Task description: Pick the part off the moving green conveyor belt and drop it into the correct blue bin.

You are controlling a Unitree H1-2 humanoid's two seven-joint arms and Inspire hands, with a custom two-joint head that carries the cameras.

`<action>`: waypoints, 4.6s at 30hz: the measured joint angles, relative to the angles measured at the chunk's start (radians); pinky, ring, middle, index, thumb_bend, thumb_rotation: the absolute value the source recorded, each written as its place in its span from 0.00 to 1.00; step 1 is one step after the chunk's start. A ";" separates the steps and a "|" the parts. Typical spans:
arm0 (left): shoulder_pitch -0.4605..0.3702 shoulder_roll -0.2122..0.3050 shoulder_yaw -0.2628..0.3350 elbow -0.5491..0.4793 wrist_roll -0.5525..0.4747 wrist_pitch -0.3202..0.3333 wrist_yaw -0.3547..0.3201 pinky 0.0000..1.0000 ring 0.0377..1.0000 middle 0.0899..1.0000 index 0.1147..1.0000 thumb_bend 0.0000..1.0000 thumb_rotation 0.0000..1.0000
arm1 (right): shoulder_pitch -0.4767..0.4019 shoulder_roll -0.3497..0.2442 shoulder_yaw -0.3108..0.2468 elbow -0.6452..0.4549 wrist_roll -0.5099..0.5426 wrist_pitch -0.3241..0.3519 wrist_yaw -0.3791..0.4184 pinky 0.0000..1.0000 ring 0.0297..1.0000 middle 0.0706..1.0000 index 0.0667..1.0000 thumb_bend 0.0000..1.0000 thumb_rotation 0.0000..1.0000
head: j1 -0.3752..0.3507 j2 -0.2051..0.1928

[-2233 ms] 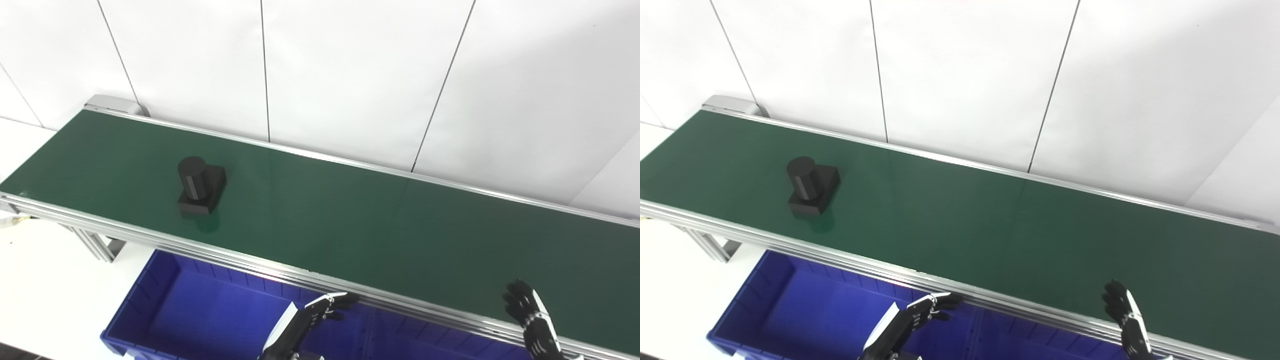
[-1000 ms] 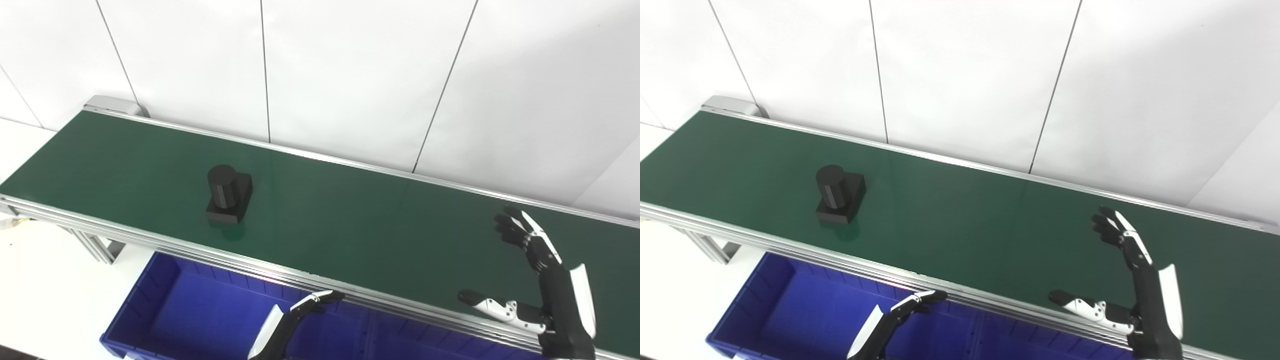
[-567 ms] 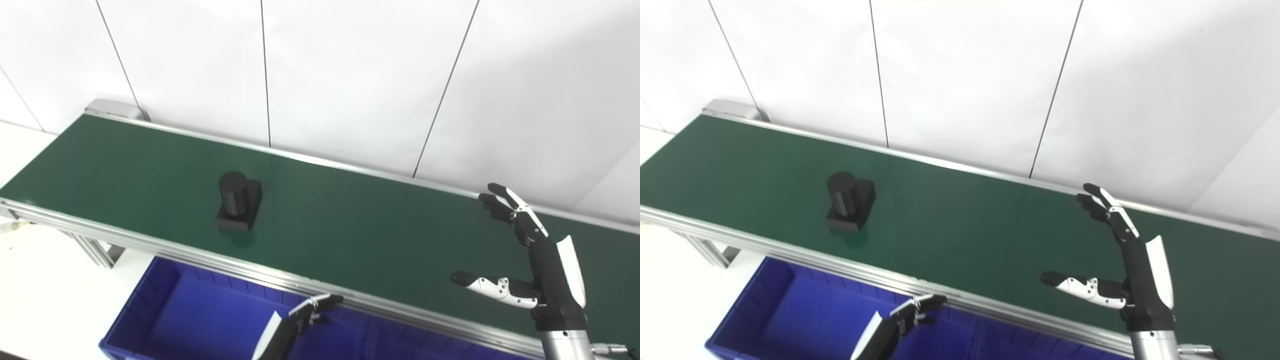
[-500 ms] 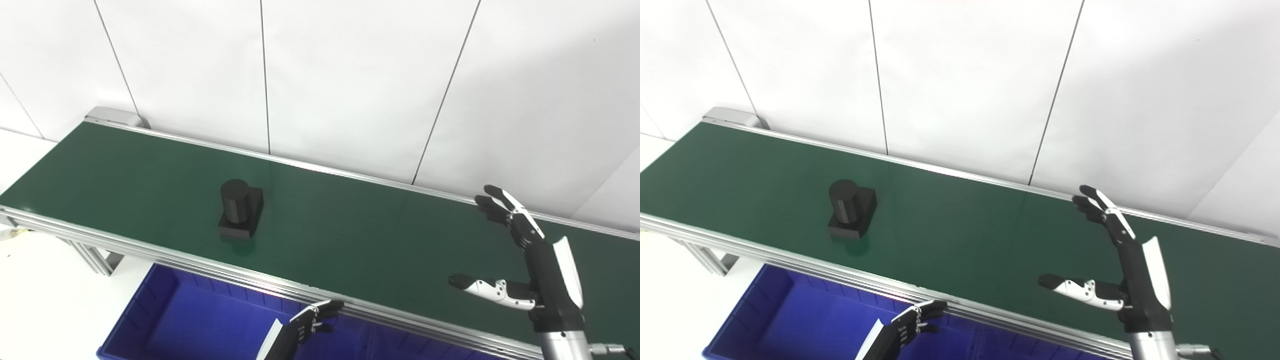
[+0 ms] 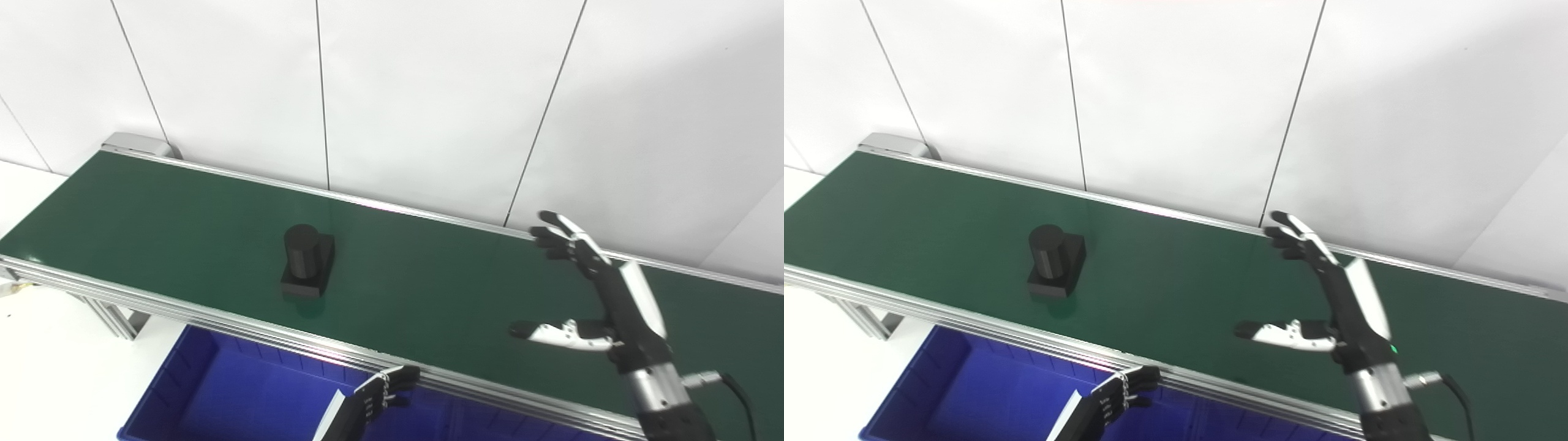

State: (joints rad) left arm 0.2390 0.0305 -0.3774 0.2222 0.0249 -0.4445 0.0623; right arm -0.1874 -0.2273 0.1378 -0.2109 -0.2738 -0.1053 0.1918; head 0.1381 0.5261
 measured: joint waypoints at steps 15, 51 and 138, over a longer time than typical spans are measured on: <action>0.002 0.000 0.014 -0.004 0.029 0.000 -0.004 0.71 0.79 0.81 0.74 1.00 0.31 | -0.122 0.088 0.097 0.092 -0.069 0.115 0.027 0.65 0.70 0.76 0.87 0.86 0.44 | -0.006 0.002; -0.025 0.063 -0.094 -0.018 0.086 0.000 0.097 0.71 0.80 0.81 0.76 0.97 0.32 | -0.391 0.270 0.301 0.632 -0.294 0.174 -0.015 0.54 0.64 0.78 0.86 0.81 0.37 | -0.020 0.009; 0.095 0.075 0.037 -0.242 0.039 0.000 0.004 0.83 0.87 0.86 0.79 0.90 0.39 | 0.533 0.127 0.022 -0.114 -0.262 0.140 -0.209 0.32 0.36 0.45 0.52 0.50 0.00 | -0.348 0.313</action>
State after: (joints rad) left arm 0.3336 0.1058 -0.3404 -0.0202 0.0636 -0.4445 0.0664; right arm 0.3451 -0.0998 0.1594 -0.3250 -0.5353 0.0347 -0.0176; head -0.2102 0.8391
